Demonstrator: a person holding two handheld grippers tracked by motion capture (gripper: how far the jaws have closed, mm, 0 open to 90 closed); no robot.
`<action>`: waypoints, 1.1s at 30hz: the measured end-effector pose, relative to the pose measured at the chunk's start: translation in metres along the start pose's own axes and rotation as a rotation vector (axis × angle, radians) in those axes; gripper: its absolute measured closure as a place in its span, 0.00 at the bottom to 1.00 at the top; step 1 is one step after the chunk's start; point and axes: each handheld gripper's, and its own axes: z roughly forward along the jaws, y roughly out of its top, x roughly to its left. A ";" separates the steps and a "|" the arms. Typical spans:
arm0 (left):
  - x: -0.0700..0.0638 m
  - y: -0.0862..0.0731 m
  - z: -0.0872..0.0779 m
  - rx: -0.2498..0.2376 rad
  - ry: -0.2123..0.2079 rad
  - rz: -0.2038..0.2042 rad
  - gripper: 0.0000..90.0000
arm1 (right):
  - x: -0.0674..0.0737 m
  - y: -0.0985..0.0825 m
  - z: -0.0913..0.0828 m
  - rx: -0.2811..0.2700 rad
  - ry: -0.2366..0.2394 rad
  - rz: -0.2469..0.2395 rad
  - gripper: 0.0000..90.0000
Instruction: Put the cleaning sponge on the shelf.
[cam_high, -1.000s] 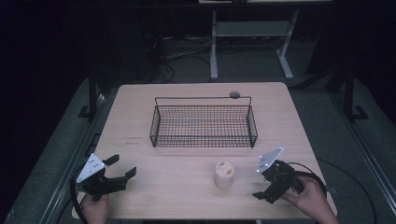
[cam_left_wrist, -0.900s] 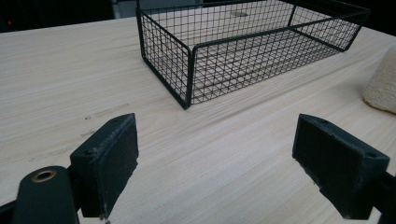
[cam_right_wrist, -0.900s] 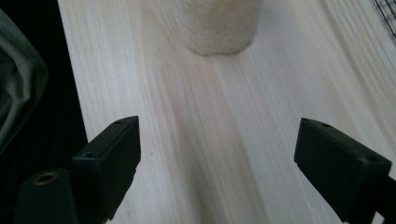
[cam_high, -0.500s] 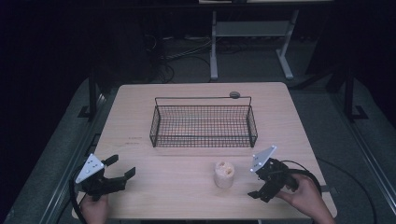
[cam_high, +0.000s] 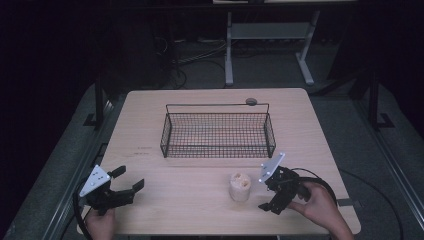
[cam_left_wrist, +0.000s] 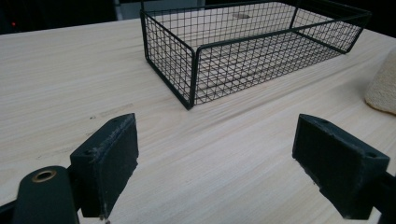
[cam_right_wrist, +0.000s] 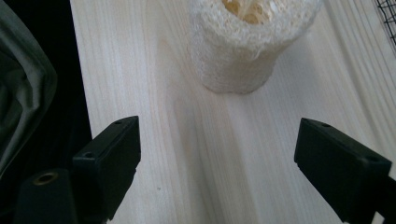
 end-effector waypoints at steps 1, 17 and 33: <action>0.000 0.000 0.000 0.000 0.000 0.000 0.15 | 0.000 0.000 0.000 0.000 0.000 0.000 0.16; 0.000 0.000 0.000 0.001 -0.002 -0.001 0.15 | -0.005 0.031 0.009 0.030 0.030 -0.025 0.16; 0.001 0.000 0.000 -0.001 -0.002 -0.002 0.15 | -0.016 0.051 0.013 0.041 0.059 -0.032 0.16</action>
